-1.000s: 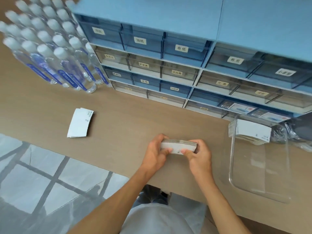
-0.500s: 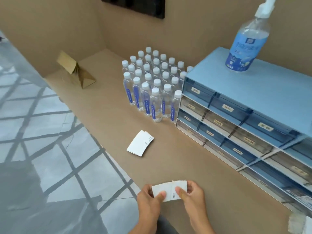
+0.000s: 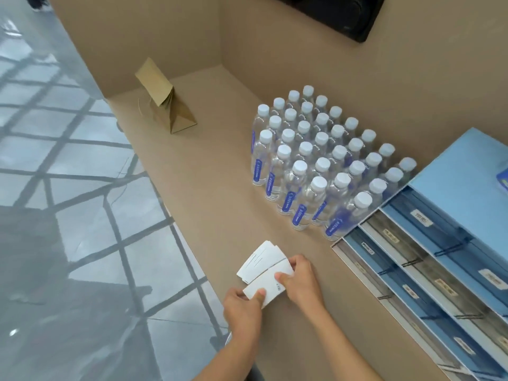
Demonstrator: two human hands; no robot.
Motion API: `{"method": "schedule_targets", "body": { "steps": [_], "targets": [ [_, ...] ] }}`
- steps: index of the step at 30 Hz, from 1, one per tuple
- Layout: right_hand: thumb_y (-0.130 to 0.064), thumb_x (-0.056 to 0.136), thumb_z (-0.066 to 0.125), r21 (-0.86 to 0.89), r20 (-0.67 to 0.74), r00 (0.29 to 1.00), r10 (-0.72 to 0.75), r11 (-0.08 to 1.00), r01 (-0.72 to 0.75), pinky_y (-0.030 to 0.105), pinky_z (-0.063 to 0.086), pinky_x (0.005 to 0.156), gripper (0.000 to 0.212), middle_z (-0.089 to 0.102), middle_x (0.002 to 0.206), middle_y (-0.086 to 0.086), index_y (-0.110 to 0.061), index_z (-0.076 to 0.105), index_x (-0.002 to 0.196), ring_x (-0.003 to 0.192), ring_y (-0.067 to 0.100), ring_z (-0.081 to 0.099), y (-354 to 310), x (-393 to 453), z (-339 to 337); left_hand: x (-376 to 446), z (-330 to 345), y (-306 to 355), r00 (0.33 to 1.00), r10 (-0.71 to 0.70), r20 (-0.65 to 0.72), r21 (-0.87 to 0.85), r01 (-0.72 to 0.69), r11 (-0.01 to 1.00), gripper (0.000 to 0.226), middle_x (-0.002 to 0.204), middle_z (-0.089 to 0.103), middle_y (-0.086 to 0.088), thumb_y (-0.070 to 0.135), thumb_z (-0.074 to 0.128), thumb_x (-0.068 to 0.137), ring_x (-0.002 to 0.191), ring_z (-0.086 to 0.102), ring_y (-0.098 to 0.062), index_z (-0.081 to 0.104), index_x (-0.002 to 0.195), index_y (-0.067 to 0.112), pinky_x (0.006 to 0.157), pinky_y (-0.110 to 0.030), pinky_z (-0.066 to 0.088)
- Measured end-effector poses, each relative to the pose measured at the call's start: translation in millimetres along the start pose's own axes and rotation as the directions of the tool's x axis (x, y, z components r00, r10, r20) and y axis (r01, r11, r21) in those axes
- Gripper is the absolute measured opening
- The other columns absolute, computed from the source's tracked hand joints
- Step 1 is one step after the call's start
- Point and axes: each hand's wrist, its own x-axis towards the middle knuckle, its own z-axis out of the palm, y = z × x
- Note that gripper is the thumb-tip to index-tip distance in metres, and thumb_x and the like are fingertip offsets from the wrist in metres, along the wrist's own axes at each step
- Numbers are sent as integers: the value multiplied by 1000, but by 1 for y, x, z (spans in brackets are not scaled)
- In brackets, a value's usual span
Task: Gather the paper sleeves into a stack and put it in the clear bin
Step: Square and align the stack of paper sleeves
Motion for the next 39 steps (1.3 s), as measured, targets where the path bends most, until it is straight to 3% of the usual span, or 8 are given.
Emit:
{"method": "schedule_targets", "body": {
  "steps": [6, 13, 16, 24, 28, 31, 35, 39],
  "targets": [
    [-26, 77, 73, -226, 87, 996, -23, 973, 43, 34, 42, 99, 39, 51, 123, 7, -11, 62, 111, 117, 28, 49, -22, 47, 15, 26, 11, 16, 998, -45, -43, -39, 43, 998, 24, 78, 61, -1, 21, 77, 80, 64, 57, -13, 55, 87, 15, 55, -27, 42],
    [-26, 75, 73, -306, 168, 986, -8, 950, 60, 29, 45, 87, 39, 58, 116, 9, -9, 63, 109, 110, 26, 56, -34, 73, 23, 36, 17, 21, 993, -79, -91, 6, 80, 997, 28, 72, 59, 1, 30, 76, 80, 61, 55, -13, 50, 79, 20, 51, -28, 39],
    [-19, 73, 72, -244, 213, 977, -13, 968, 66, 26, 44, 69, 32, 64, 101, 4, -11, 58, 100, 89, 20, 59, -35, 78, 24, 37, 20, 21, 990, -89, -107, 47, 94, 994, 28, 78, 63, 1, 33, 74, 81, 65, 59, -12, 48, 83, 22, 52, -28, 41],
    [-24, 69, 75, -224, 280, 957, 76, 975, -12, 34, 52, 86, 48, 63, 113, 1, -15, 57, 112, 104, 21, 61, -35, 88, 26, 44, 22, 30, 974, -183, -137, 25, 188, 982, 39, 79, 52, 7, 28, 78, 79, 67, 51, -8, 44, 94, 20, 57, -29, 41],
    [-23, 68, 76, -195, 309, 944, 119, 979, -59, 36, 55, 85, 44, 65, 108, 4, -11, 59, 107, 99, 22, 64, -36, 94, 24, 46, 25, 36, 957, -262, -125, -32, 261, 965, 40, 83, 57, 0, 24, 79, 78, 73, 59, -23, 50, 102, 11, 63, -30, 45],
    [-19, 71, 77, -164, 329, 934, 138, 983, -88, 29, 54, 70, 33, 66, 99, 4, -10, 60, 97, 88, 20, 67, -40, 94, 21, 48, 27, 39, 951, -300, -70, -102, 292, 951, 38, 94, 69, -13, 19, 79, 78, 83, 67, -34, 61, 107, 2, 69, -35, 55],
    [-13, 76, 77, -15, 426, 888, 175, 982, -186, 17, 46, 47, 18, 69, 76, -2, -18, 60, 78, 57, 3, 65, -32, 87, 10, 50, 25, 35, 960, -279, -20, -107, 275, 955, 27, 87, 72, -13, 16, 76, 78, 73, 67, -32, 68, 99, 1, 61, -30, 52],
    [-10, 75, 80, 141, 411, 897, 161, 961, -237, 22, 52, 56, 26, 70, 81, 0, -13, 60, 91, 67, 10, 68, -22, 71, -2, 49, 23, 32, 965, -257, 62, -72, 261, 963, 28, 98, 72, -17, 14, 74, 80, 83, 69, -34, 65, 103, 0, 61, -29, 50]
  ]
}}
